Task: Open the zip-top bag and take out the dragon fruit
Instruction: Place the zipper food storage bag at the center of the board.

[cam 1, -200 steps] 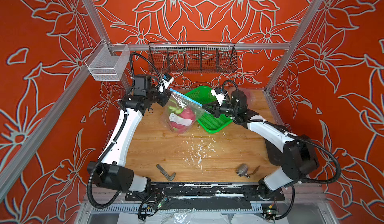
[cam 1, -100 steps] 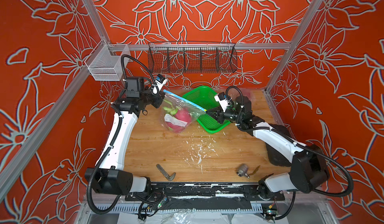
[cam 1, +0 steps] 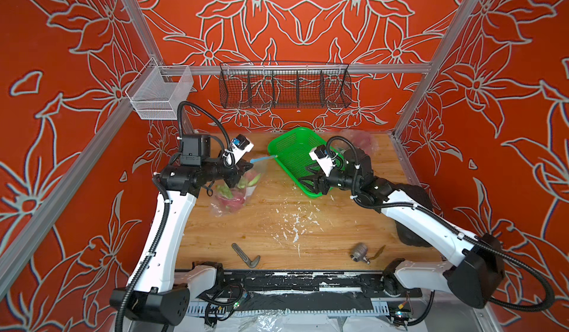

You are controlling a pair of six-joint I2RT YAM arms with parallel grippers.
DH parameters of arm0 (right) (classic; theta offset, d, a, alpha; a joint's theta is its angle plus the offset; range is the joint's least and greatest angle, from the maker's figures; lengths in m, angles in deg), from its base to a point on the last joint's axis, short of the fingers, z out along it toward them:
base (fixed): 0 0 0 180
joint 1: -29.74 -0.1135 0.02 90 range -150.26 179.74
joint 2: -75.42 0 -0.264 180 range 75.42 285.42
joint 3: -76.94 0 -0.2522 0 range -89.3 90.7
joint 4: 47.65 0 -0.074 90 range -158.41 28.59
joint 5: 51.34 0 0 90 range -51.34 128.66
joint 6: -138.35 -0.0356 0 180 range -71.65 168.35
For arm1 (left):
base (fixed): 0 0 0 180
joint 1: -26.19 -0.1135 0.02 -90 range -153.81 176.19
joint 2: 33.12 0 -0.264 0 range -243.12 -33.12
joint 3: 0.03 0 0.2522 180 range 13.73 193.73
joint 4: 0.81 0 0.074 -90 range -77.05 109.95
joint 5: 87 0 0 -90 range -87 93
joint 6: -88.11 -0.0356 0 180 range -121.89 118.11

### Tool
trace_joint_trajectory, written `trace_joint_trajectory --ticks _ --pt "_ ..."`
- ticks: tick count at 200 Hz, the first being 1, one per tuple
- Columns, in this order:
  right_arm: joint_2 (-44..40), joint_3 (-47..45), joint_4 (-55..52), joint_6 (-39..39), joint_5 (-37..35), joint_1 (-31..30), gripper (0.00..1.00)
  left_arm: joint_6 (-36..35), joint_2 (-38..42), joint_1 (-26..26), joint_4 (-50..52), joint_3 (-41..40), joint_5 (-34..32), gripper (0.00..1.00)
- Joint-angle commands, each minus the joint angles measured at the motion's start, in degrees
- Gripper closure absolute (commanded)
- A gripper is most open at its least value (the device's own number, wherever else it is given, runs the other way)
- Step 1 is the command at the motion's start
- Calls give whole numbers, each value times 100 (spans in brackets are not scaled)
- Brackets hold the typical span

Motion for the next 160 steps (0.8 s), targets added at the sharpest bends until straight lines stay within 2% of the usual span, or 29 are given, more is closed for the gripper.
trace_joint_trajectory --ticks 1,51,62,70,77,79,90,102,112,140,160 --pt "202 154 -242 178 -87 -253 35 -249 349 187 386 -194 467 100" --pt "187 -439 270 -176 -97 -461 33 -108 749 855 376 -1135 152 100" --pt "148 -615 322 -219 -146 -464 33 -80 741 1013 473 -1263 140 71" --pt "110 -741 331 -248 -173 -464 33 -137 712 1123 629 -1309 130 45" --pt "64 -868 366 -279 -220 -459 33 -188 692 1196 775 -1329 117 29" --pt "52 -904 368 -299 -232 -463 33 -205 682 1210 822 -1333 110 22" --pt "-28 -1113 431 -393 -295 -464 33 -364 639 1244 1103 -1275 50 14" --pt "-115 -1343 495 -529 -359 -459 34 -544 619 1244 1330 -1177 -209 7" --pt "-178 -1530 587 -658 -430 -472 34 -698 611 1244 1380 -1165 -598 6" --pt "-244 -1924 700 -941 -611 -515 37 -1018 538 1256 733 -1690 -1828 10" --pt "-326 -2074 625 -1098 -745 -650 39 -1126 251 1326 798 -2076 -2139 13"
